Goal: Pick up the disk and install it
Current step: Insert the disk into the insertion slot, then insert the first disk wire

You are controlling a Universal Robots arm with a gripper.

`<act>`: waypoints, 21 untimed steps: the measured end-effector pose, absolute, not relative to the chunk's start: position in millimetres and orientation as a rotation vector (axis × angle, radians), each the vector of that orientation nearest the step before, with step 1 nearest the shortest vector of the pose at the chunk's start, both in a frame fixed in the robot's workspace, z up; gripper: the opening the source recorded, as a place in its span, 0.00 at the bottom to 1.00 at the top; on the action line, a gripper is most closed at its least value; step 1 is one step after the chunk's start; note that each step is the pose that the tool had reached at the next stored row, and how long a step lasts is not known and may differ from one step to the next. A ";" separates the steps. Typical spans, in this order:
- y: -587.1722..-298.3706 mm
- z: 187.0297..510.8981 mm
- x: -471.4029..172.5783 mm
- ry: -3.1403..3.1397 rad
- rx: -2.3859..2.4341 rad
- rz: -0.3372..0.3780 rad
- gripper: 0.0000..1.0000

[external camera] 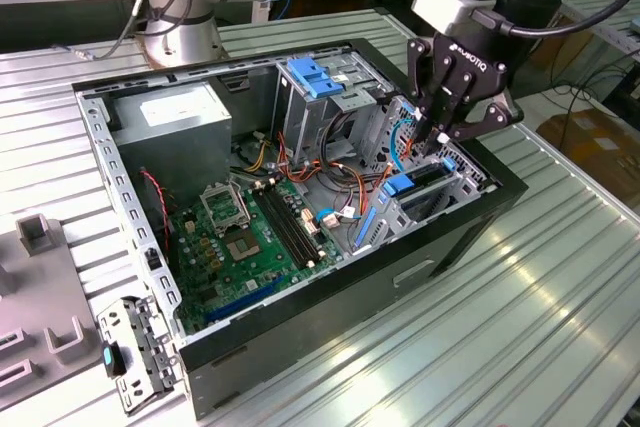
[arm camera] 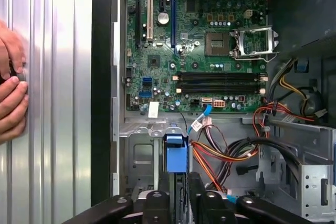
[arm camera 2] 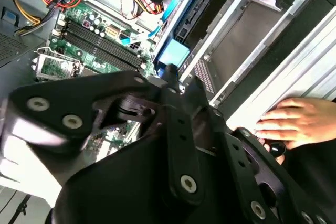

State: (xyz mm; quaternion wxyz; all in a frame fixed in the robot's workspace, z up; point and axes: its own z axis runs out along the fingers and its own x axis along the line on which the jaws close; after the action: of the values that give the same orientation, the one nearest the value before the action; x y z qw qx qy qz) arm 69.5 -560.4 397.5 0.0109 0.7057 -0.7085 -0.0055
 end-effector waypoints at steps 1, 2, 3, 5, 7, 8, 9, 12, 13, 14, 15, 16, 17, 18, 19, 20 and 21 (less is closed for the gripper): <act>-560.4 395.0 69.5 -2.210 2.202 -0.017 0.18; -560.4 393.1 69.5 -2.210 2.202 -0.017 0.18; -560.4 390.7 69.5 -2.210 2.202 -0.017 0.12; -560.4 386.6 69.6 -2.210 2.202 -0.017 0.11; -560.4 384.4 69.6 -2.210 2.202 -0.017 0.11; -560.4 384.4 69.6 -2.210 2.202 -0.017 0.11; -560.4 384.4 69.6 -2.210 2.202 -0.017 0.11; -560.4 384.2 69.6 -2.210 2.202 -0.017 0.11; -560.4 384.2 69.6 -2.210 2.202 -0.017 0.11; -560.4 384.2 69.6 -2.210 2.202 -0.017 0.11; -560.4 384.1 69.6 -2.210 2.202 -0.017 0.11; -560.4 384.1 69.5 -2.210 2.202 -0.017 0.11; -560.4 384.1 69.6 -2.210 2.202 -0.017 0.11; -560.4 384.1 69.6 -2.210 2.202 -0.017 0.11; -560.4 384.1 69.6 -2.210 2.202 -0.017 0.11; -560.4 384.1 69.6 -2.210 2.202 -0.017 0.11; -560.4 384.0 69.6 -2.210 2.202 -0.017 0.11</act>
State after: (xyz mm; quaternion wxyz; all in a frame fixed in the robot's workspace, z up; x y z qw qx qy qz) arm 69.6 -560.4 384.0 0.0109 0.7057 -0.7084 -0.0055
